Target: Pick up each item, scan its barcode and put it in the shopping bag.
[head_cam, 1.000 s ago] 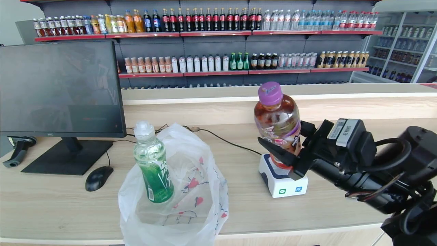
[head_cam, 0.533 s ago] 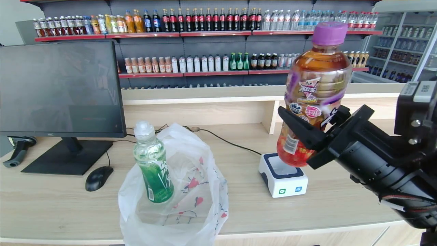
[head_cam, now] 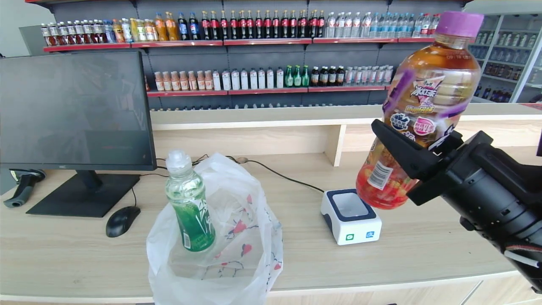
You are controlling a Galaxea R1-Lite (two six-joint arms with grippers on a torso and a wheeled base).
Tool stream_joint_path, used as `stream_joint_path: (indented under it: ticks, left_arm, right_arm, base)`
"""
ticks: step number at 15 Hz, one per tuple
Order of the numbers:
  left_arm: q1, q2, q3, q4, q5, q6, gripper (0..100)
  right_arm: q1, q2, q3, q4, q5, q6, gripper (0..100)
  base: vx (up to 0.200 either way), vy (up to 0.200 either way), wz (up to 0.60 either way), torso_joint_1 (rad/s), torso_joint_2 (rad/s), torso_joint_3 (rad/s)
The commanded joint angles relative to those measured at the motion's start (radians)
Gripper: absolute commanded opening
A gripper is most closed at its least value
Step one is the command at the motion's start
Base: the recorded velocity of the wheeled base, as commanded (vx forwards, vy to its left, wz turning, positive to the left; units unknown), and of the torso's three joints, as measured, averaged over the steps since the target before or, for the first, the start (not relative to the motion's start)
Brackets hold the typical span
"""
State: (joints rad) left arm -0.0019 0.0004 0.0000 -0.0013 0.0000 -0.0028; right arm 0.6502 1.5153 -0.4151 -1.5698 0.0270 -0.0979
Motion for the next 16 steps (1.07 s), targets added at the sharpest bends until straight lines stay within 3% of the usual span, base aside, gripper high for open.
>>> stream_joint_path:
  ticks: [1, 6, 10, 16]
  left_arm:
    - [0.0, 0.0, 0.0, 0.0, 0.0, 0.0, 100]
    - [0.0, 0.0, 0.0, 0.0, 0.0, 0.0, 100]
    - [0.0, 0.0, 0.0, 0.0, 0.0, 0.0, 100]
    - [0.0, 0.0, 0.0, 0.0, 0.0, 0.0, 100]
  right_arm:
    - [-0.009, -0.012, 0.024, -0.001, -0.001, 0.009, 0]
    - [-0.049, -0.004, 0.055, -0.001, -0.033, 0.063, 0]
    - [-0.13, -0.02, 0.039, -0.001, -0.035, 0.07, 0]
    - [-0.173, 0.037, 0.039, -0.001, -0.134, 0.069, 0]
  base:
    - [0.0, 0.0, 0.0, 0.0, 0.0, 0.0]
    - [0.0, 0.0, 0.0, 0.0, 0.0, 0.0]
    - [0.0, 0.0, 0.0, 0.0, 0.0, 0.0]
    - [0.0, 0.0, 0.0, 0.0, 0.0, 0.0]
